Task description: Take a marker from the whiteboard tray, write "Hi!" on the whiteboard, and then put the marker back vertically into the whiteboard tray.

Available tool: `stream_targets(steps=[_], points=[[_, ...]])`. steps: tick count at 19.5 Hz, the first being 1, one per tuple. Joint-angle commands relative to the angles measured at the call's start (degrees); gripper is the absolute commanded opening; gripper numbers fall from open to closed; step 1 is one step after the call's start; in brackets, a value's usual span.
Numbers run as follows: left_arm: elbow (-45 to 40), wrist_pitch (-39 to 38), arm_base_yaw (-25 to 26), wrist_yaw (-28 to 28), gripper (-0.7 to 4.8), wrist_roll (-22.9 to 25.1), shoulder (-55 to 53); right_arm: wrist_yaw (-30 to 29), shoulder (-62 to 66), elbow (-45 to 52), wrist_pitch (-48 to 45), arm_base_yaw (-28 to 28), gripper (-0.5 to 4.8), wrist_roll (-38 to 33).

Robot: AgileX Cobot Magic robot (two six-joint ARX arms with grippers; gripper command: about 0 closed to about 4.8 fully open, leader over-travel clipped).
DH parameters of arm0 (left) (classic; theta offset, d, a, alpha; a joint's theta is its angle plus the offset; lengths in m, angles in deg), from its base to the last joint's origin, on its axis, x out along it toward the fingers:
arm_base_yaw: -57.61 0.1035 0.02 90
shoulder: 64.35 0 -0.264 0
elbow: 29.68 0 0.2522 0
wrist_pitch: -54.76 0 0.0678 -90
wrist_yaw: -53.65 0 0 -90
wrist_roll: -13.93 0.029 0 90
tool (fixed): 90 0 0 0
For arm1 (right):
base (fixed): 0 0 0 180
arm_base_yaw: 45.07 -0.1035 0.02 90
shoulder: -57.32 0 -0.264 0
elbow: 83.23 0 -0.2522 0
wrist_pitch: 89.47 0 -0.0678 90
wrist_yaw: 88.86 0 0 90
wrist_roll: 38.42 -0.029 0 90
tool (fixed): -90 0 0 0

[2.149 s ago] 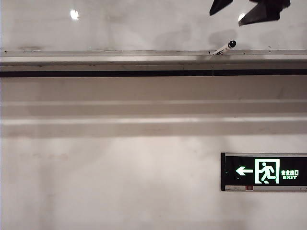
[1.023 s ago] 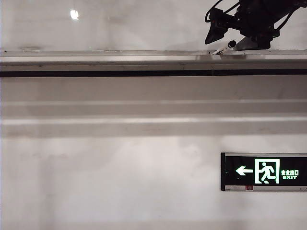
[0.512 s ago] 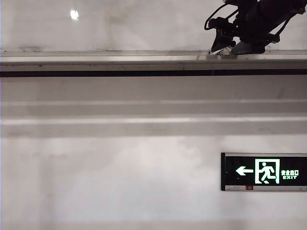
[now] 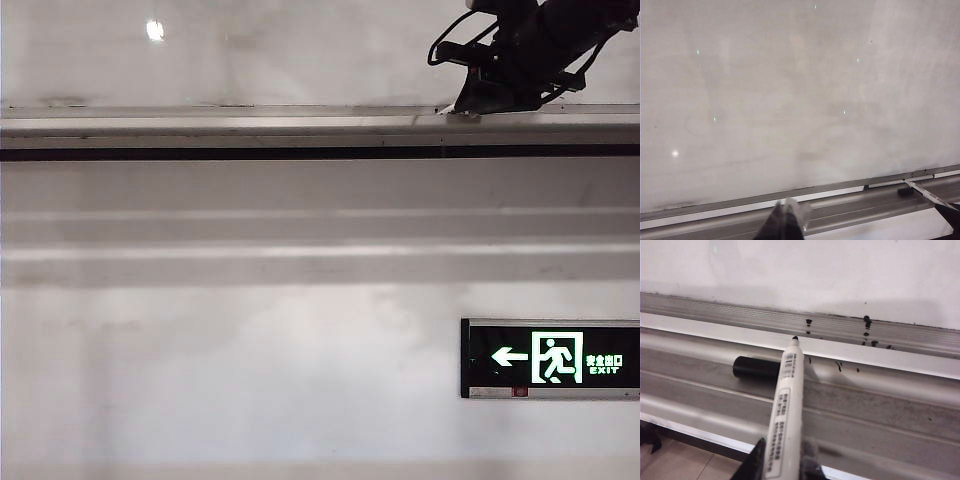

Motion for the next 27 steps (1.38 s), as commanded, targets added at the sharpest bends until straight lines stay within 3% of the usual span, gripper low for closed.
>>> stream_targets(steps=[1, 13, 18, 24, 27], points=[[0.15, 0.24, -0.02, -0.44, -0.06, 0.46, 0.11, -0.07, -0.5, -0.37, 0.02, -0.09, 0.48, -0.13], [0.15, 0.28, -0.02, -0.7, -0.06, 0.44, 0.17, -1.42, -12.37, -0.42, 15.23, -0.04, 0.39, 1.79], [0.15, 1.92, -0.02, -8.44, -0.05, 0.46, 0.17, -3.3, -20.28, -1.68, 17.57, -0.22, -0.05, 1.77], [0.15, 5.53, -0.02, -12.2, -0.06, 0.44, 0.17, -3.19, -22.91, -14.8, 26.25, -2.08, -0.05, 1.79], [0.17, 5.9, -0.02, -10.75, -0.05, 0.46, 0.17, -2.82, -22.56, -20.74, 26.88, -3.72, -0.05, 1.79]])
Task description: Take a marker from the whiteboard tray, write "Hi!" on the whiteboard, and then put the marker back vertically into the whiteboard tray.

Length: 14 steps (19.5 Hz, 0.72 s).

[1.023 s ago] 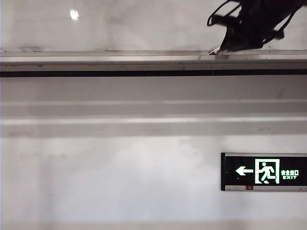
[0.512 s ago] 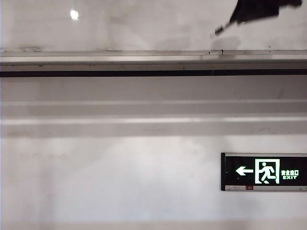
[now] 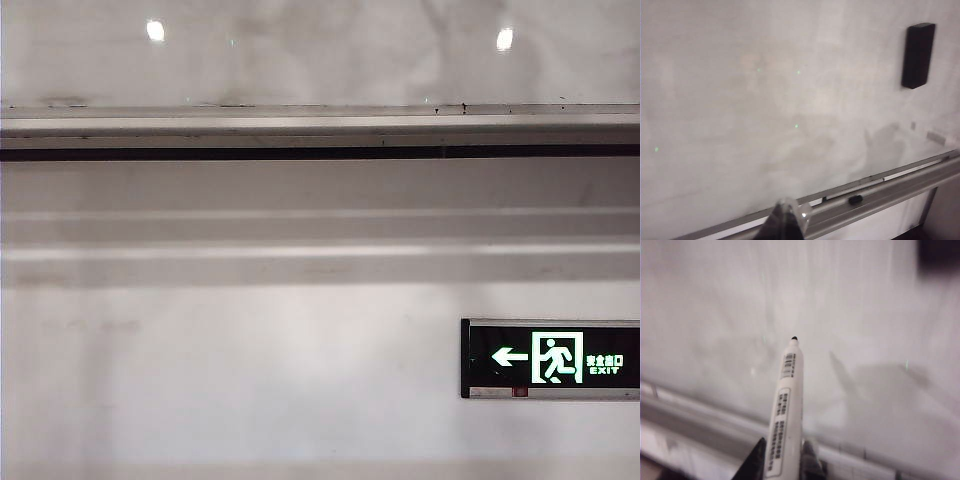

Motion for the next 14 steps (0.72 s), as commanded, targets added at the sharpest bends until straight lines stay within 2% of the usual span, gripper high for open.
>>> stream_targets(steps=[1, 9, 14], points=[[0.17, 1.22, -0.02, 1.6, -0.05, 0.44, 0.15, 0.17, 0.17, -4.85, 0.17, -0.92, -0.05, 0.11], [0.15, 3.21, -0.02, 1.75, -0.05, 0.44, 0.09, 0.66, 5.84, -19.91, 0.94, -4.31, -0.05, -0.37], [0.15, 3.32, -0.02, 1.75, -0.06, 0.44, 0.07, 10.82, 13.53, -32.87, 5.92, -11.34, -0.05, -0.31]])
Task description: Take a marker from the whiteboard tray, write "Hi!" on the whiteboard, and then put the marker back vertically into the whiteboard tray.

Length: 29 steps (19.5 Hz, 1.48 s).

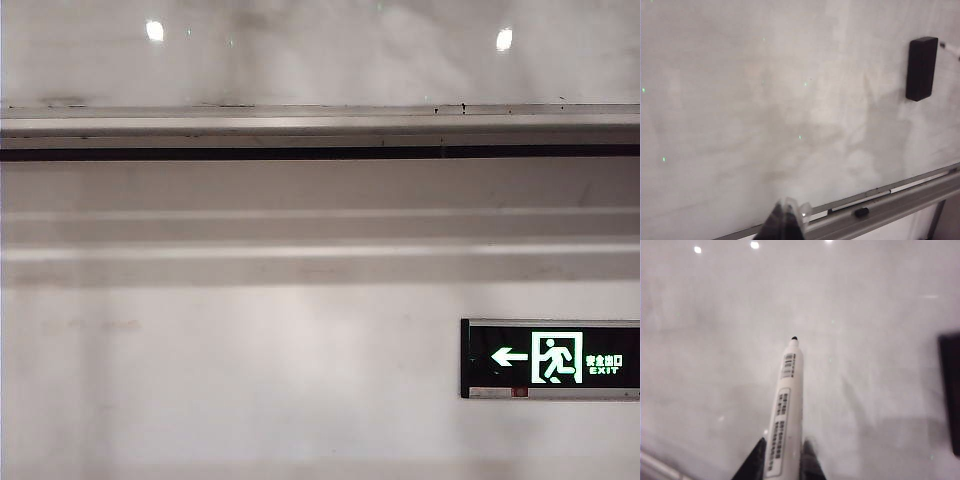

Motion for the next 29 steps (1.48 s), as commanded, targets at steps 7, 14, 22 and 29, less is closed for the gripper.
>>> stream_targets(steps=[7, 14, 22, 29], points=[[0.15, 1.11, -0.02, 0.11, -0.06, 0.46, 0.04, 16.48, 12.68, -13.31, -0.57, -11.61, -0.05, 6.08], [0.15, 1.01, -0.02, 0.11, -0.05, 0.46, -0.2, 25.57, 20.87, -14.71, -5.18, -16.98, -0.05, 11.65], [0.15, 0.11, -0.02, -0.07, -0.06, 0.44, -0.2, 27.63, 24.44, -14.56, -12.85, -16.41, -0.05, 11.63], [0.15, -1.95, -0.02, -0.11, -0.06, 0.46, -0.2, 26.51, 28.28, -14.58, -17.29, -16.39, -0.05, 12.17]])
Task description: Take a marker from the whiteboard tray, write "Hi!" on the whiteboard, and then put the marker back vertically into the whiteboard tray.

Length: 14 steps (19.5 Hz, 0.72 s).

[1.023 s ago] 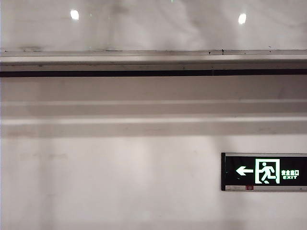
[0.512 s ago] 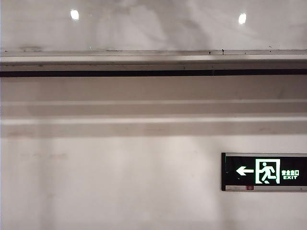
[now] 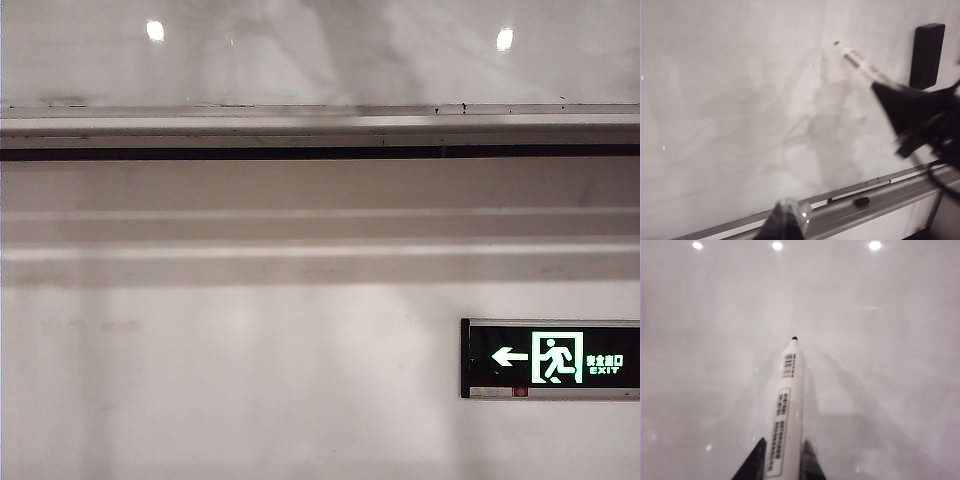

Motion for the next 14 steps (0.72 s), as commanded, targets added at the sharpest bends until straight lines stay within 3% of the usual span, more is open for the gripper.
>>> stream_targets(steps=[1, 14], points=[[0.15, 0.11, -0.02, -0.22, -0.06, 0.46, 0.13, -0.15, 1.7, -0.13, -0.5, -0.04, -0.05, 1.53], [0.15, 0.15, -0.02, -0.24, -0.05, 0.46, 0.11, -0.28, 3.23, -0.13, 1.66, 2.43, -0.05, 1.97]])
